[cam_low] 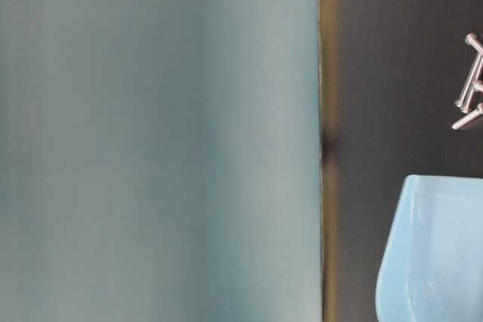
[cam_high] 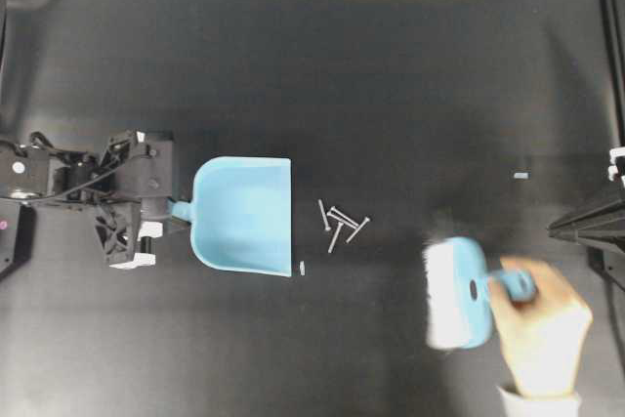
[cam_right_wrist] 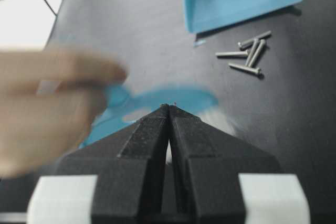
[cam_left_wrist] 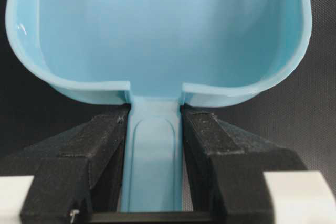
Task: Hold the dustpan with the left arm, while a human hand uses a hand brush to gather screws into the dustpan.
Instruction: 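Hold the dustpan steady with the left gripper while screws are brushed in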
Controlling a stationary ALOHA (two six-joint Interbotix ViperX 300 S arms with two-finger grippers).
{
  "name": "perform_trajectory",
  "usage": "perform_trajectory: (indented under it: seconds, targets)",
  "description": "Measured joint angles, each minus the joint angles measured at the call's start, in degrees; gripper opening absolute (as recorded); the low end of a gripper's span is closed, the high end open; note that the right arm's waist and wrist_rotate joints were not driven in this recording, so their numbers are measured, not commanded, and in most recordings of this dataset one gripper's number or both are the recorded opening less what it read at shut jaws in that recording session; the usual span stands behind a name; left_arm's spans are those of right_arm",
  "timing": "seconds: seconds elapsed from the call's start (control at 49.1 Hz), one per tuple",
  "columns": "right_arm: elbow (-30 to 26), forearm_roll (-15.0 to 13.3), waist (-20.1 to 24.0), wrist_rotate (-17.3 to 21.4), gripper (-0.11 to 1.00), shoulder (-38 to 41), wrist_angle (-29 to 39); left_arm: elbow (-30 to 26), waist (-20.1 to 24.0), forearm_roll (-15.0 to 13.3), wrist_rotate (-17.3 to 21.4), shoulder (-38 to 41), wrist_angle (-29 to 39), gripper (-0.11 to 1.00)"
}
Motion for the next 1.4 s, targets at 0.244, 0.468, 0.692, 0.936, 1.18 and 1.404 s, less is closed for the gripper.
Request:
perform_trajectory:
  seconds: [0.244,0.468,0.692,0.936,1.18,1.404]
  targets:
    - [0.0,0.1,0.0,0.1,0.00,-0.1,0.0,-3.1,0.1,0.1,0.5,2.4,3.1,0.31]
    - [0.1,0.1,0.0,0.0,0.00,-0.1,0.0,-5.4,0.9,0.1,0.3,4.9,4.0,0.31]
    - [0.1,0.0,0.0,0.1,0.00,-0.2,0.0,-7.3,0.5,0.1,0.2,5.7,9.8,0.31]
    - [0.1,0.0,0.0,0.1,0.00,-0.2,0.0,-9.4,0.3,0.1,0.3,6.9,11.3,0.31]
    - [0.0,0.0,0.0,0.0,0.00,-0.2,0.0,-10.7,0.3,0.1,0.6,9.9,11.7,0.31]
    - [0.1,0.0,0.0,0.0,0.00,-0.2,0.0,-10.3,0.4,0.1,0.7,11.1,7.7,0.31]
